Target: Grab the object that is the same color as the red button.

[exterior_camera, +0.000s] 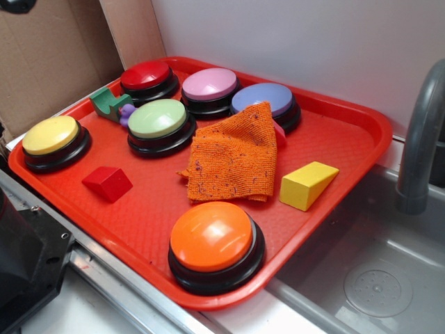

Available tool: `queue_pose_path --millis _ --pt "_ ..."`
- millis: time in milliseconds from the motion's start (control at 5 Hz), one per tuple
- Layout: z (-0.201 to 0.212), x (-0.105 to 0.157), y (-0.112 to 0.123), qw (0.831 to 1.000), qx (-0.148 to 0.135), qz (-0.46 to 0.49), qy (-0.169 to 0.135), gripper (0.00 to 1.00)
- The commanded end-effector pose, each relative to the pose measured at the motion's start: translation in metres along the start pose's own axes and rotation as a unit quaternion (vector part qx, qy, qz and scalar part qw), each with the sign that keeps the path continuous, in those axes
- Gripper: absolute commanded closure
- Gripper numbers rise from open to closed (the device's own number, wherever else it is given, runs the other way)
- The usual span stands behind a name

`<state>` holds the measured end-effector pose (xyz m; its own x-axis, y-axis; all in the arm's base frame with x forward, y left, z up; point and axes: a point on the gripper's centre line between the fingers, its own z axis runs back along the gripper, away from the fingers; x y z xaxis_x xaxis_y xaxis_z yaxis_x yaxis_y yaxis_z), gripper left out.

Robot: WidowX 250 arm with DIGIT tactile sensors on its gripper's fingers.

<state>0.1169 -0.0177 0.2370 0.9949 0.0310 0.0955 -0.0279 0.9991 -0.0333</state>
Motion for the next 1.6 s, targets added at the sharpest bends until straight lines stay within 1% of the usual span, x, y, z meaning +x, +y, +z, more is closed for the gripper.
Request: queue_pose_path --millis 0,200,400,600,800,1000,1200,1400 --pt "0.000 0.000 0.000 1.000 0.000 0.000 0.000 0.00" --pt "-0.006 -0.002 0.006 0.996 -0.017 0.084 -0.009 0.00" --pt "-0.017 -0.002 0.013 0.982 -0.028 0.189 -0.010 0.00" --pt "-0.033 -0.004 0.019 0.952 -0.020 0.302 -0.032 0.00" --pt "-0.055 -0.005 0.026 0.930 -0.006 0.368 -0.017 0.00" --pt "-0.091 -0.006 0.032 0.893 0.026 0.448 -0.014 0.00" --pt "-0.123 0.000 0.037 0.870 0.044 0.491 0.002 0.00" --pt "-0.152 0.015 0.045 0.864 0.051 0.501 -0.001 0.00"
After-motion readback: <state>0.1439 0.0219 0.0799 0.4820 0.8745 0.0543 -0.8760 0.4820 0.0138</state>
